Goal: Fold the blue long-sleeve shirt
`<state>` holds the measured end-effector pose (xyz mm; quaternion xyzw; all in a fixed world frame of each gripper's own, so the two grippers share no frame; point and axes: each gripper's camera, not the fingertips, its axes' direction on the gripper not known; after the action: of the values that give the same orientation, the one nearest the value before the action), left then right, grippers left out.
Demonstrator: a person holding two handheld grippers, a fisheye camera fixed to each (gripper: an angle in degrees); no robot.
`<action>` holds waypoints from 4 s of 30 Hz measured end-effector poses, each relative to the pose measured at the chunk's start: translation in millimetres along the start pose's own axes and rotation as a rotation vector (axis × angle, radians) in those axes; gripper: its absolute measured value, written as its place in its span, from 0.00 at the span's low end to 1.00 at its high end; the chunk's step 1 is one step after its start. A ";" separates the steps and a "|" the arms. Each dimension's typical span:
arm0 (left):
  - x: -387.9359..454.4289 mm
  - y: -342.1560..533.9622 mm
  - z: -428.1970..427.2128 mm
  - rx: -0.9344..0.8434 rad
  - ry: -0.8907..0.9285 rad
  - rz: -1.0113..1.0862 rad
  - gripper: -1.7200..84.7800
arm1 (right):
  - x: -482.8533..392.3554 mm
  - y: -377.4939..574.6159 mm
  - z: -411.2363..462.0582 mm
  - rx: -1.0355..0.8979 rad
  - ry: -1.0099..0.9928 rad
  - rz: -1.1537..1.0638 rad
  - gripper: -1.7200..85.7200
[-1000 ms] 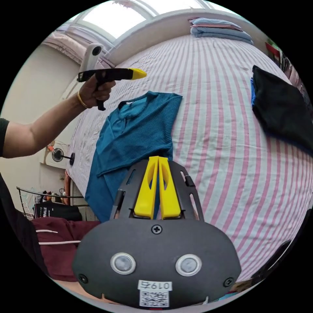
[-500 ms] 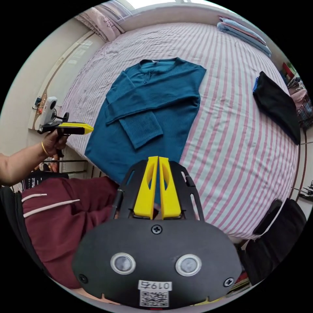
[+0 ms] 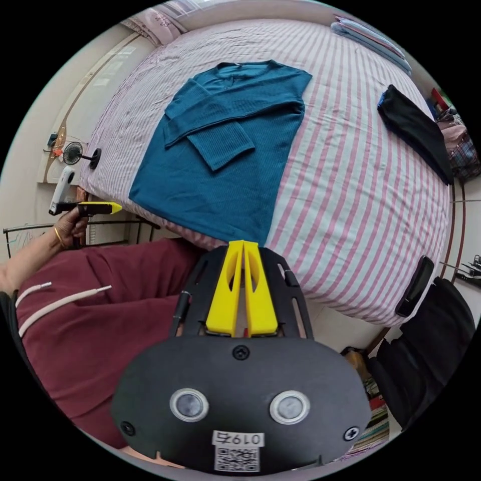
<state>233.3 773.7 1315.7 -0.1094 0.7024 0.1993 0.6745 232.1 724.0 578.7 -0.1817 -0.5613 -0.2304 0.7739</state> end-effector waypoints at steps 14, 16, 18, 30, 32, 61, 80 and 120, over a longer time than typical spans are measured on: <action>-5.0 24.7 -68.6 0.396 0.041 -0.142 0.03 | -74.1 43.8 -20.3 0.161 -0.110 -0.093 0.01; -6.3 3.4 -81.4 0.392 -0.063 -0.061 0.03 | -88.3 39.8 -20.9 0.186 -0.096 -0.087 0.01; -10.2 -32.0 -91.9 0.332 -0.199 0.075 0.04 | -103.9 30.6 -18.9 0.221 -0.102 -0.067 0.01; -76.0 -164.2 -115.7 0.074 -0.215 0.516 0.11 | -203.5 -74.4 121.0 0.303 -0.458 0.312 0.03; -82.3 -173.1 -115.5 0.037 -0.226 0.566 0.11 | -221.5 -89.5 149.6 0.302 -0.524 0.356 0.08; -170.7 -291.2 -163.4 -0.139 0.094 0.567 0.05 | -307.0 -93.5 341.2 0.520 -0.857 0.854 0.07; -188.8 -346.7 -193.0 -0.222 0.210 0.502 0.04 | -348.6 -108.3 374.5 0.543 -0.909 0.829 0.03; -185.2 -381.1 -202.0 -0.303 0.164 0.532 0.03 | -355.7 -123.1 380.1 0.476 -0.832 0.757 0.01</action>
<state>224.0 324.3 1451.0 -0.0369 0.7208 0.4614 0.5159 -229.1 881.6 358.2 -0.2651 -0.7491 0.2826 0.5374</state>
